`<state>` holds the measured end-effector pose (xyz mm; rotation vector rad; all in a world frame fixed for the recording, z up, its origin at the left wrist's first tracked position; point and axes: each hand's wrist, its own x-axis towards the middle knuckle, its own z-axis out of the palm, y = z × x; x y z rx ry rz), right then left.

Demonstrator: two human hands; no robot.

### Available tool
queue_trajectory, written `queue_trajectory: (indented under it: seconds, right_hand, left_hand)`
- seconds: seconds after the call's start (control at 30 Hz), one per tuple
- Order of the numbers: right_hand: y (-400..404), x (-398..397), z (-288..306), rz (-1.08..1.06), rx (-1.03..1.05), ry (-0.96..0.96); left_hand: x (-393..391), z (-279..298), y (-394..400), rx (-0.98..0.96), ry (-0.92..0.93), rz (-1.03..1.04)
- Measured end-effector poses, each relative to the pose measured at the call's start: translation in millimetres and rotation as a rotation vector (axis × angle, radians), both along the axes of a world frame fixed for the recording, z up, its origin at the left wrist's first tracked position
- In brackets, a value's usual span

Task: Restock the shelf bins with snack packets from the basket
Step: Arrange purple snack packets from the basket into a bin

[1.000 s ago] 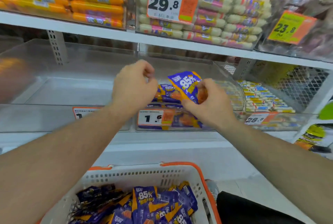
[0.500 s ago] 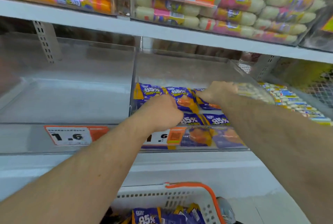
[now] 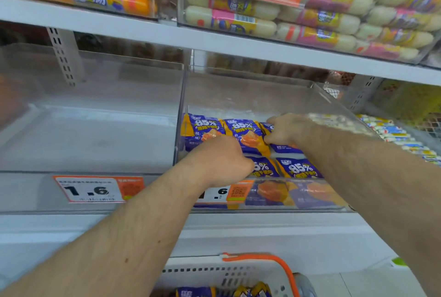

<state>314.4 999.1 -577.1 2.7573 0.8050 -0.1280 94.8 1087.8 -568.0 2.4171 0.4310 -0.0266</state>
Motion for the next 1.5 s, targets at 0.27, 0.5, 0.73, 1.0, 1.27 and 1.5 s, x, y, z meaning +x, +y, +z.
queue_trajectory:
  seconds: [0.27,0.5,0.73,1.0,1.27,1.5]
  right_hand:
    - [8.2,6.0,-5.2,0.121,-0.061,0.048]
    - [7.5,11.0,-8.8,0.078,-0.017,0.123]
    - [2.6,16.3,-4.5,0.108,0.321,0.041]
    - [29.9,1.2,-26.6,0.239,0.197,0.201]
    - [21.0,5.5,-25.2,0.246,0.220,0.174]
    - [15.8,-11.4,2.2,0.251,0.282,0.127]
  left_hand:
    - [1.4,-0.8,1.4,-0.017,0.003,-0.022]
    - [0.9,-1.4,0.2,0.001,-0.019,-0.024]
    - [-1.9,0.6,-1.4,0.036,-0.029,-0.013]
    - [-2.9,4.4,-4.2,0.034,-0.004,0.009]
    - [-1.1,3.4,-3.3,0.010,0.003,0.014]
    - [-2.9,7.6,-6.7,0.018,-0.022,0.028]
